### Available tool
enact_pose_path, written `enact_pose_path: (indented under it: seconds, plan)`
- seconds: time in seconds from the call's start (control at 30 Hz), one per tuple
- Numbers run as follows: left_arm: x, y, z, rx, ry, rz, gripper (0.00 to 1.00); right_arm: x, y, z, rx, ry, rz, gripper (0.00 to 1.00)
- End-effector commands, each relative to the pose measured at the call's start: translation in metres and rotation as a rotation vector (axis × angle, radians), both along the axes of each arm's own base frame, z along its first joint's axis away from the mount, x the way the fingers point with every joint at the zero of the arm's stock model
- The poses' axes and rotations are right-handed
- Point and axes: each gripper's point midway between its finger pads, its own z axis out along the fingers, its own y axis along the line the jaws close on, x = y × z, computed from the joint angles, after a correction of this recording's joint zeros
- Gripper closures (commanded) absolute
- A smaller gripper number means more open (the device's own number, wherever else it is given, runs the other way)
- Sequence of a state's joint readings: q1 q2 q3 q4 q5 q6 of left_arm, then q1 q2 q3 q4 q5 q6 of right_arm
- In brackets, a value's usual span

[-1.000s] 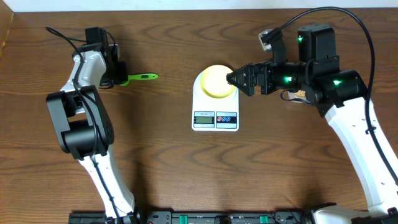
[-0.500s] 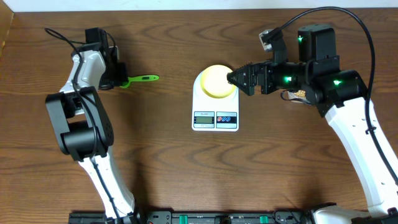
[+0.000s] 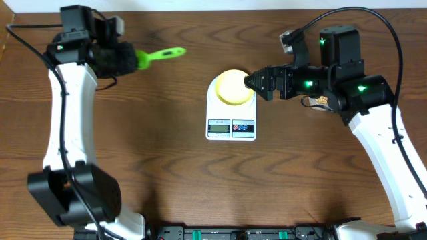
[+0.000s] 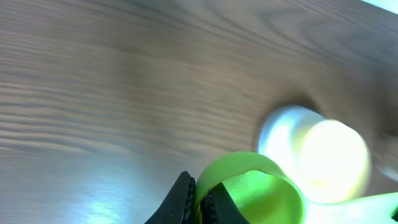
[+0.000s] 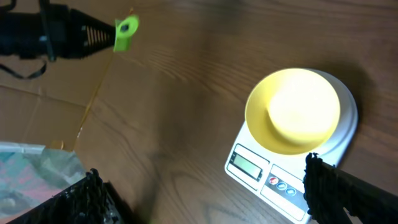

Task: Scoop item into bowl and weigh 50g on scale
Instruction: 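Carry the scoop over the scale toward the right gripper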

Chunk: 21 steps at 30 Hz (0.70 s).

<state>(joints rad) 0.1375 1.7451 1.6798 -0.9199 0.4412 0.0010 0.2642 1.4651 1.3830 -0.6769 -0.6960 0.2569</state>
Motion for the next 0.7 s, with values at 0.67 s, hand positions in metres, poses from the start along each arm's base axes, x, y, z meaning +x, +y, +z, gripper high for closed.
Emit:
enact_pose_path:
  seconds: [0.67]
  plan:
    - [-0.056, -0.224, 0.057, -0.191, -0.123, -0.482, 0.93, -0.015, 0.024, 0.042, 0.182, -0.023, 0.124, 0.33]
